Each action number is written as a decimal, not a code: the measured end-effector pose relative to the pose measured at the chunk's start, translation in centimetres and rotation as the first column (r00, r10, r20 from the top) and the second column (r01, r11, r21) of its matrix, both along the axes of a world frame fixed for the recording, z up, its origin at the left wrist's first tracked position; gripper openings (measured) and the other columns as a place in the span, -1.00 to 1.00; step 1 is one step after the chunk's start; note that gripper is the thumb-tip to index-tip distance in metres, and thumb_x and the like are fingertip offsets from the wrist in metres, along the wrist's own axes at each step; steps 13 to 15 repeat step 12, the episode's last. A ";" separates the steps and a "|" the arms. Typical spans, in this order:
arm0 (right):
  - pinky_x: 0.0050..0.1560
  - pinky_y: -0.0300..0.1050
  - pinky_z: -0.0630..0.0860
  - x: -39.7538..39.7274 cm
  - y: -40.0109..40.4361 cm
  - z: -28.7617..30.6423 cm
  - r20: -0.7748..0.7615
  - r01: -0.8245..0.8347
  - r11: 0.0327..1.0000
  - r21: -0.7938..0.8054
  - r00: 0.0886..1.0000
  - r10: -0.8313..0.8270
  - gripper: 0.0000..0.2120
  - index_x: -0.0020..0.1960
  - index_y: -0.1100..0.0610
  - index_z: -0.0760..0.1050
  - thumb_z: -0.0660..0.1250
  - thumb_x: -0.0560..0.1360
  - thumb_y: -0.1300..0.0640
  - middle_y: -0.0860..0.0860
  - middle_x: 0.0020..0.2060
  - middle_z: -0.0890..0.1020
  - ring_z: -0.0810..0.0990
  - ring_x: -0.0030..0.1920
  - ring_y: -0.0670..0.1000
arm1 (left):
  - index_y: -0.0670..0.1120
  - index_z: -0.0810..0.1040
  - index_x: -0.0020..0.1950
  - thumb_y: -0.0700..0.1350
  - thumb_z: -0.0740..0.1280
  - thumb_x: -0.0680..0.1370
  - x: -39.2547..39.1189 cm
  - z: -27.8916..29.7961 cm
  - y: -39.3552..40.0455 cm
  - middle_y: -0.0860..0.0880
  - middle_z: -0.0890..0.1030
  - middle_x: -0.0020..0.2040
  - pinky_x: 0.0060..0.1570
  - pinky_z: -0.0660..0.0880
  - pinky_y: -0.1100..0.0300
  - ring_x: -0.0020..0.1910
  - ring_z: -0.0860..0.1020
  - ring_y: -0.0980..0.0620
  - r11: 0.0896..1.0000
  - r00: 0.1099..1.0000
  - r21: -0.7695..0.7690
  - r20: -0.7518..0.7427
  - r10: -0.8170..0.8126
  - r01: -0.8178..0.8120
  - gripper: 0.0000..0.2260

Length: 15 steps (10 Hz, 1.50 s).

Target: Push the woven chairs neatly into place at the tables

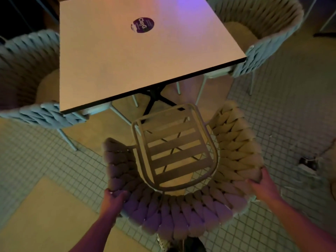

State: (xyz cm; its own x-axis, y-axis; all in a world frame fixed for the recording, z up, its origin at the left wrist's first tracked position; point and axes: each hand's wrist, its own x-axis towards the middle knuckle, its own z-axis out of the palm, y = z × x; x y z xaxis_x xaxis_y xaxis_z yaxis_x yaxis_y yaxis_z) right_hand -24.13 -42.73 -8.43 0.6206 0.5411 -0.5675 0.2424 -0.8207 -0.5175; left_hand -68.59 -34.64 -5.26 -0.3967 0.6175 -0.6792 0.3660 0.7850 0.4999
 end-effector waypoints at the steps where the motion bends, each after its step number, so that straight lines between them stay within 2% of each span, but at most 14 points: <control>1: 0.05 0.06 0.51 -0.2 0.6 0.1 0.000 -0.021 1.000 0.007 1.000 0.021 -0.37 0.41 0.05 0.25 0.43 0.41 0.20 0.13 0.20 0.56 0.56 0.13 0.22 | -0.15 0.41 0.08 -0.01 0.43 0.15 0.1 -0.3 0.6 -0.20 0.59 -0.04 -0.23 0.61 -0.26 -0.11 0.60 -0.22 1.000 1.000 0.018 -0.008 0.011 -0.011 -0.45; 2: 0.14 0.09 0.50 0.4 1.7 0.0 -0.019 -0.025 0.999 0.032 1.000 0.026 -0.31 0.46 0.06 0.20 0.42 0.42 0.22 0.14 0.28 0.52 0.53 0.21 0.22 | -0.16 0.41 0.09 -0.01 0.42 0.15 0.5 -0.4 1.1 -0.21 0.58 0.00 -0.21 0.61 -0.20 -0.08 0.59 -0.22 1.000 1.000 0.019 -0.023 0.012 -0.012 -0.44; 3: 0.13 0.14 0.52 0.6 2.4 -0.1 -0.008 -0.039 0.999 0.030 0.999 0.039 -0.33 0.44 0.10 0.23 0.43 0.41 0.23 0.17 0.26 0.53 0.54 0.19 0.22 | -0.17 0.40 0.12 -0.06 0.48 0.23 0.4 -0.9 1.7 -0.24 0.58 0.03 -0.22 0.61 -0.14 -0.07 0.58 -0.22 1.000 1.000 0.024 -0.019 0.020 -0.019 -0.47; 4: 0.09 0.14 0.54 1.0 2.9 -0.3 0.008 -0.044 0.999 0.010 0.999 0.044 -0.35 0.42 0.11 0.24 0.44 0.41 0.20 0.19 0.24 0.54 0.55 0.16 0.24 | -0.17 0.38 0.16 -0.17 0.47 0.40 0.2 -1.5 2.1 -0.26 0.58 0.07 -0.27 0.58 -0.05 -0.06 0.58 -0.23 0.999 0.999 0.026 -0.015 0.030 -0.030 -0.59; 5: 0.00 0.27 0.58 0.9 3.1 -0.4 -0.022 -0.025 1.000 0.018 0.999 0.026 -0.38 0.39 0.02 0.24 0.42 0.42 0.18 0.14 0.21 0.54 0.56 0.12 0.24 | -0.17 0.38 0.16 -0.19 0.45 0.41 0.1 -1.8 2.5 -0.25 0.58 0.05 -0.25 0.57 -0.06 -0.05 0.58 -0.24 0.999 0.999 0.027 -0.029 0.023 -0.022 -0.61; 6: -0.06 0.34 0.59 0.7 3.3 -0.3 -0.053 -0.013 1.000 0.011 0.998 0.014 -0.36 0.42 -0.03 0.18 0.40 0.44 0.17 0.14 0.24 0.51 0.55 0.13 0.28 | -0.16 0.38 0.14 -0.21 0.46 0.39 -0.1 -1.8 2.7 -0.24 0.56 0.01 -0.30 0.58 -0.02 -0.14 0.56 -0.19 1.000 0.999 0.014 -0.028 0.025 -0.024 -0.60; 7: -0.06 0.36 0.58 0.7 3.5 -0.3 -0.056 -0.012 1.000 0.003 0.998 0.012 -0.32 0.44 -0.04 0.15 0.41 0.44 0.16 0.18 0.27 0.48 0.54 0.15 0.32 | -0.16 0.38 0.12 -0.22 0.45 0.38 -0.3 -2.0 2.8 -0.22 0.55 -0.01 -0.32 0.58 -0.02 -0.19 0.54 -0.15 1.000 0.999 0.012 -0.036 0.020 -0.020 -0.61; 8: -0.04 0.37 0.57 0.8 3.4 -0.4 -0.080 0.002 1.000 0.017 0.997 -0.001 -0.34 0.43 -0.01 0.16 0.41 0.45 0.16 0.19 0.29 0.47 0.53 0.17 0.33 | -0.15 0.38 0.11 -0.20 0.46 0.38 -0.4 -2.1 2.9 -0.24 0.56 0.00 -0.34 0.57 0.00 -0.14 0.56 -0.20 1.000 0.999 0.019 -0.035 0.015 -0.014 -0.62; 9: 0.03 0.37 0.54 0.6 3.4 -0.3 -0.098 0.009 0.999 0.032 0.995 -0.005 -0.33 0.46 0.02 0.13 0.39 0.47 0.19 0.20 0.31 0.46 0.51 0.20 0.32 | -0.14 0.38 0.13 -0.11 0.49 0.34 -0.6 -2.0 2.9 -0.23 0.57 0.01 -0.35 0.59 -0.02 -0.11 0.58 -0.22 1.000 0.999 0.003 -0.037 -0.010 0.010 -0.55; 10: 0.19 0.31 0.46 0.0 3.4 0.3 -0.028 -0.040 0.999 0.019 0.999 0.040 -0.31 0.52 0.15 0.05 0.32 0.49 0.25 0.26 0.37 0.40 0.45 0.28 0.33 | -0.16 0.40 0.18 0.04 0.45 0.34 -1.3 -1.2 3.1 -0.24 0.57 0.04 -0.25 0.60 -0.05 -0.06 0.58 -0.25 0.992 0.991 -0.056 -0.065 -0.116 0.112 -0.49; 11: 0.28 0.27 0.36 -1.9 4.2 1.8 0.164 -0.128 0.991 -0.034 0.978 0.132 -0.32 0.52 0.24 0.06 0.30 0.50 0.21 0.28 0.44 0.28 0.35 0.35 0.35 | -0.20 0.44 0.22 0.12 0.35 0.45 -2.2 0.1 4.0 -0.27 0.61 0.10 -0.07 0.50 0.00 0.05 0.58 -0.26 0.934 0.904 -0.096 -0.236 -0.356 0.343 -0.51; 12: 0.35 0.14 0.32 -5.3 5.2 4.6 0.202 -0.311 0.946 0.092 0.936 0.288 -0.37 0.51 0.22 0.15 0.30 0.53 0.10 0.24 0.45 0.31 0.33 0.41 0.27 | -0.14 0.47 0.26 0.11 0.26 0.56 -2.6 1.9 3.4 -0.18 0.60 0.18 0.09 0.48 0.02 0.16 0.56 -0.16 0.837 0.760 -0.064 -0.385 -0.524 0.544 -0.60; 15: 0.35 0.14 0.32 -5.3 5.2 4.6 0.202 -0.311 0.946 0.092 0.936 0.288 -0.37 0.51 0.22 0.15 0.30 0.53 0.10 0.24 0.45 0.31 0.33 0.41 0.27 | -0.14 0.47 0.26 0.11 0.26 0.56 -2.6 1.9 3.4 -0.18 0.60 0.18 0.09 0.48 0.02 0.16 0.56 -0.16 0.837 0.760 -0.064 -0.385 -0.524 0.544 -0.60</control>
